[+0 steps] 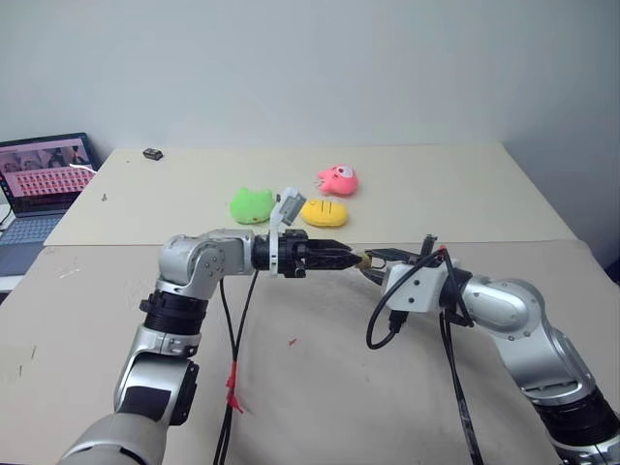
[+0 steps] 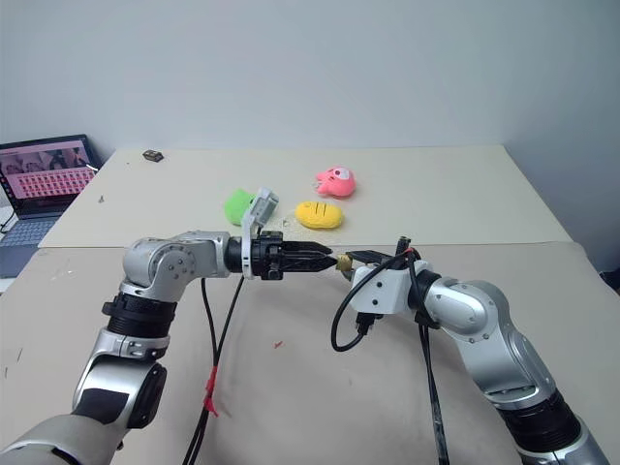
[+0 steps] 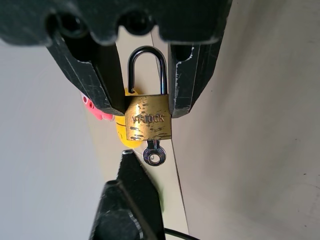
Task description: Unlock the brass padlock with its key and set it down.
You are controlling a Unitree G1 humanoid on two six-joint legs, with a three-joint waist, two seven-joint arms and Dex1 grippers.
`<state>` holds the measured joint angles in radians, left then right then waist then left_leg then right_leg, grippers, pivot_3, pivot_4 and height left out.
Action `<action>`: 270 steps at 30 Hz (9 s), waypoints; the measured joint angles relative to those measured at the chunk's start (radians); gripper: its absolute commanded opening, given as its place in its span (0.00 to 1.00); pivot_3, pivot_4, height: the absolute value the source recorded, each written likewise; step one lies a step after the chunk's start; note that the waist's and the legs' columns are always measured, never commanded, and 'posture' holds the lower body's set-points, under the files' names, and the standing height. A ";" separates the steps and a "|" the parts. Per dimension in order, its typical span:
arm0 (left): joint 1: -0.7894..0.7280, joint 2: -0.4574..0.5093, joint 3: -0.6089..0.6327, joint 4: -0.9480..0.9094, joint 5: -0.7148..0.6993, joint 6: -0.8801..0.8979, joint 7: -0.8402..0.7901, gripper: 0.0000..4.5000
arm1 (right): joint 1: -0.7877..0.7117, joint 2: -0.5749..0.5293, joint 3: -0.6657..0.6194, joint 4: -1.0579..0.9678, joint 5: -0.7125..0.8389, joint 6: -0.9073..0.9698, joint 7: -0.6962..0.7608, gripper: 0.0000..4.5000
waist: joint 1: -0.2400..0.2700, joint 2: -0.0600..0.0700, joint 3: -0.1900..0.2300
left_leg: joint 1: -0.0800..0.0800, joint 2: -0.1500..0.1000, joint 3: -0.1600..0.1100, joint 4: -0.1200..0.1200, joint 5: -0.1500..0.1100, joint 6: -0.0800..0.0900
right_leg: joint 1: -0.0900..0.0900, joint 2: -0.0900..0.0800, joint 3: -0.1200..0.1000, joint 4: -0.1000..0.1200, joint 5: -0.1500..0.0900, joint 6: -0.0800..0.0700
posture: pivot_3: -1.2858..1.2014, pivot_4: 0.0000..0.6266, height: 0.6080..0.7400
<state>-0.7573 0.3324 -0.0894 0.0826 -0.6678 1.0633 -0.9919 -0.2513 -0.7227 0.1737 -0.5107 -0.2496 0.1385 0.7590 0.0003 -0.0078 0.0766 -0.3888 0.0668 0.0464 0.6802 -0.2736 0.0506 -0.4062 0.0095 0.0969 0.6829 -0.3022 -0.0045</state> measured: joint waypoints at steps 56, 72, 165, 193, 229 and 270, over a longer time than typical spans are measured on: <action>-0.029 -0.105 -0.064 0.167 0.123 -0.207 0.030 0.39 | 0.026 0.017 -0.025 -0.056 -0.001 0.089 0.006 0.20 | 0.001 -0.002 0.003 | 0.000 0.000 0.000 -0.001 0.000 0.000 | 0.001 0.000 0.000 -0.002 0.000 0.000 | 0.52 0.24 0.36; -0.037 -0.099 -0.061 0.156 0.116 -0.188 0.002 0.12 | 0.003 0.031 -0.008 -0.045 -0.006 0.099 0.002 0.20 | 0.001 -0.001 0.003 | 0.000 -0.001 0.000 -0.001 0.000 0.000 | 0.001 0.000 0.000 -0.002 0.000 0.000 | 0.52 0.24 0.36; -0.094 -0.074 -0.046 0.197 0.116 -0.128 -0.034 0.01 | -0.053 0.034 0.008 0.007 -0.005 0.055 -0.003 0.38 | -0.001 0.001 0.005 | 0.000 -0.001 -0.001 -0.001 0.000 0.000 | 0.001 0.000 0.000 -0.002 0.000 0.000 | 0.52 0.24 0.36; -0.132 -0.124 -0.018 0.232 0.113 -0.116 0.011 0.01 | 0.034 0.015 -0.096 -0.129 0.168 0.256 0.028 0.01 | -0.004 -0.001 0.007 | 0.000 -0.001 -0.001 -0.002 0.000 0.000 | 0.001 0.000 0.000 -0.003 0.000 0.000 | 0.52 0.24 0.36; -0.094 -0.073 0.088 0.051 -0.044 0.049 0.095 0.01 | -0.139 -0.009 -0.035 -0.129 0.192 0.366 0.047 0.01 | -0.002 0.002 0.008 | 0.000 -0.001 -0.001 -0.002 0.001 -0.001 | 0.001 0.000 0.000 -0.002 0.000 0.000 | 0.52 0.24 0.36; -0.110 0.026 0.028 0.049 -0.006 0.030 0.038 0.01 | -0.164 -0.132 -0.027 -0.090 0.198 0.348 0.079 0.01 | -0.009 0.004 0.011 | 0.000 -0.001 -0.002 -0.002 0.001 -0.001 | 0.001 0.000 0.000 -0.003 0.000 0.000 | 0.52 0.24 0.36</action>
<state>-0.8671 0.3579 -0.0609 0.1314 -0.6736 1.0931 -0.9535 -0.4157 -0.8543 0.1472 -0.6006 -0.0518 0.4868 0.8385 -0.0083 -0.0042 0.0876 -0.3886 0.0662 0.0448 0.6778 -0.2728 0.0491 -0.4049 0.0092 0.0968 0.6800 -0.3024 -0.0042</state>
